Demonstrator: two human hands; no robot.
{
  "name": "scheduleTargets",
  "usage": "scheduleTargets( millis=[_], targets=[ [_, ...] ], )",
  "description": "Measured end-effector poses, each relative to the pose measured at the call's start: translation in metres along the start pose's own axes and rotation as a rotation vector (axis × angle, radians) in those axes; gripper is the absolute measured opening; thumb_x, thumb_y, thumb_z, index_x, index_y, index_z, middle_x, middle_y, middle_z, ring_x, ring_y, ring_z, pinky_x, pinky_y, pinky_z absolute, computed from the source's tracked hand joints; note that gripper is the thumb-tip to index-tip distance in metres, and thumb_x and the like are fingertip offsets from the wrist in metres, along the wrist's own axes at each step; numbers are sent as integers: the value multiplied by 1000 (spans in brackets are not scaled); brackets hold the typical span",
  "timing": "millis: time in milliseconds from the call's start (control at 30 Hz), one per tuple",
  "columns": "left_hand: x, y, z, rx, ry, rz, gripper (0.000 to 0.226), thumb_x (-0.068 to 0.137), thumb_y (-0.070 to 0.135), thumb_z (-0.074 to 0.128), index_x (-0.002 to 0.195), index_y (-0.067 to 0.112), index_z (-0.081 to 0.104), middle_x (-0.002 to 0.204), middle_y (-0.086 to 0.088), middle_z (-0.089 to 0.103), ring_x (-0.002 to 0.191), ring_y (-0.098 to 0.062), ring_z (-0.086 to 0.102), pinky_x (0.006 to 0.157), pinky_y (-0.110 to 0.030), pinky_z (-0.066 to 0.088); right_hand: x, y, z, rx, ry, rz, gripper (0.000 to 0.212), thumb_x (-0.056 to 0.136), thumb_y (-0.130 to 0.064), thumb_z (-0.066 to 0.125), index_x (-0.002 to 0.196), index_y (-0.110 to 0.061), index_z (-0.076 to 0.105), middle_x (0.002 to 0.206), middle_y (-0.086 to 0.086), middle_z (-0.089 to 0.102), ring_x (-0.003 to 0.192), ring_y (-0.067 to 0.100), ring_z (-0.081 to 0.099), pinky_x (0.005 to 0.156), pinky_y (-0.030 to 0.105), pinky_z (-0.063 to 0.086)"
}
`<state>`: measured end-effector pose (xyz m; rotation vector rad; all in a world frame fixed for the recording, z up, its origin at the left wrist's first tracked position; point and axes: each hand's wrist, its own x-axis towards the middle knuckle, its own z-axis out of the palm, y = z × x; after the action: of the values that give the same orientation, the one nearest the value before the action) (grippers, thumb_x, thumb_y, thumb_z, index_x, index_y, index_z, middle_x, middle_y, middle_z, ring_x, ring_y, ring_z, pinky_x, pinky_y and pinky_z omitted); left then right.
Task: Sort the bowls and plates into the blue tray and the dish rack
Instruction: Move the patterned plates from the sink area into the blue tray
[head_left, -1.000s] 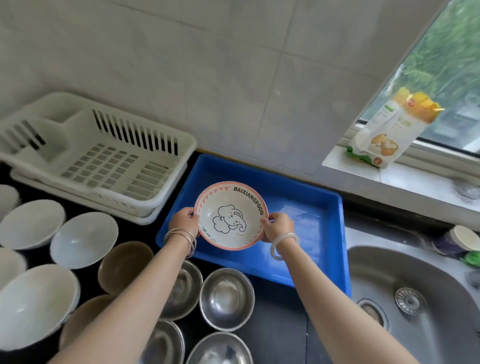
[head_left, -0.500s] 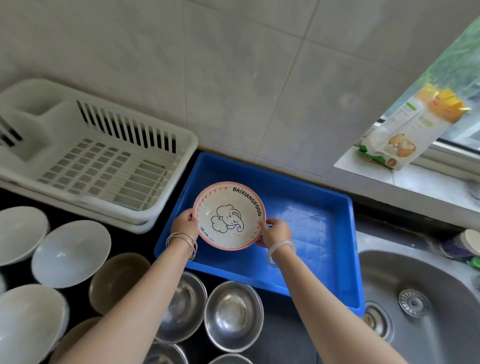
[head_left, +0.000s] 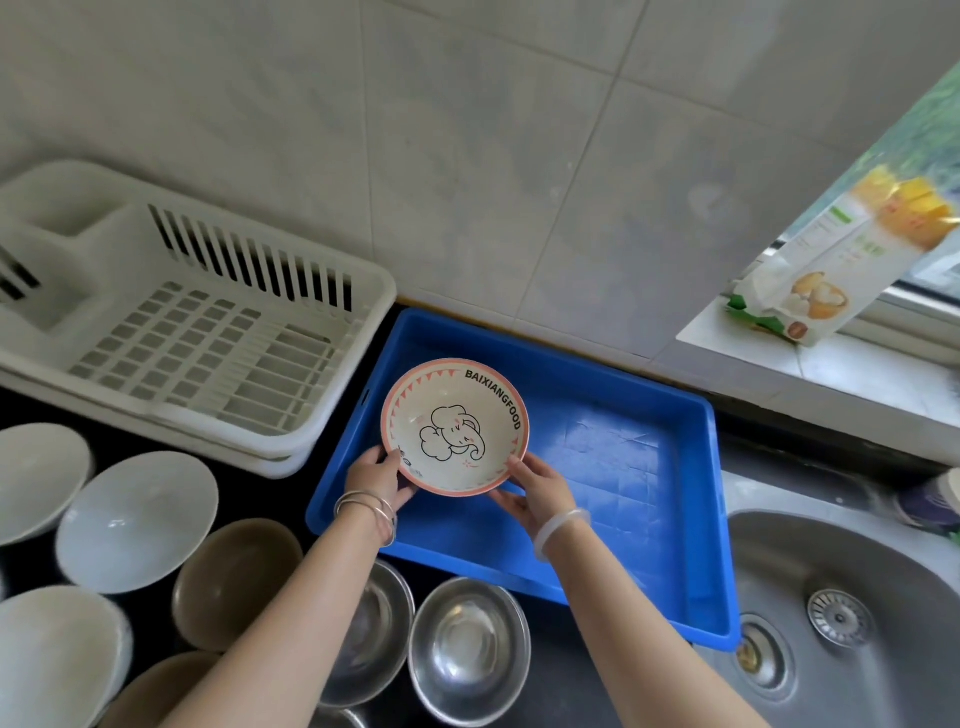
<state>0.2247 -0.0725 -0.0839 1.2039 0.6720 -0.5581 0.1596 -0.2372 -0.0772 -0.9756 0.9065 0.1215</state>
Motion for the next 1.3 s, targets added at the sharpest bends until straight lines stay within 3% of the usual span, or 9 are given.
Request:
scheduleTargets(
  millis=[167,333,667,800,967,1100,1200,1300],
  targets=[
    [-3,-2,6,-61,-28,23,33,94,2,44,126,5,50,121,-19,56,105,-30,56,84,-36,48,9,-6,14,8,29,-18,35,95,-11,50,130,-5,50,122,22,60,76,29,68,56,27,60],
    [3,0,11,-78,-20,71,32,94,4,45,125,3,52,116,-16,57,116,-33,54,86,-35,47,18,-9,21,32,56,-26,38,95,-11,51,132,-6,49,122,22,61,77,29,68,58,29,61],
    [11,2,17,-46,2,118,30,94,4,45,123,2,54,112,-15,57,107,-29,55,85,-34,48,24,-13,25,72,65,-16,40,95,-11,51,134,-7,46,127,22,57,84,32,67,57,31,61],
    [6,-2,17,100,46,230,31,90,-1,48,120,-2,56,120,-20,60,108,-30,59,88,-32,49,18,-14,25,-24,54,-15,35,96,-22,49,131,-15,49,124,13,61,75,24,69,59,27,60],
    [-15,-14,13,284,30,327,43,90,4,51,131,13,51,130,-9,58,89,-14,61,88,-31,50,1,-13,14,-194,12,-41,28,95,-35,48,118,-20,55,118,2,60,91,25,67,77,31,56],
    [-52,-27,19,488,-11,328,44,89,9,50,133,10,48,137,-9,52,117,-25,56,104,-41,43,-27,-15,-7,-299,29,-132,27,97,-30,44,117,-17,55,112,5,61,88,25,64,70,27,53],
    [-88,-42,34,587,-102,369,39,89,5,51,128,5,53,132,-10,57,118,-24,56,103,-38,43,-57,-15,-35,-386,58,-222,21,97,-27,43,105,-16,59,101,7,65,74,21,63,62,24,49],
    [-126,-70,54,718,-240,392,33,88,3,52,120,4,58,124,-11,63,111,-22,61,97,-25,43,-90,-10,-76,-489,124,-306,19,96,-25,43,98,-17,60,94,7,67,67,16,62,59,23,45]
  ],
)
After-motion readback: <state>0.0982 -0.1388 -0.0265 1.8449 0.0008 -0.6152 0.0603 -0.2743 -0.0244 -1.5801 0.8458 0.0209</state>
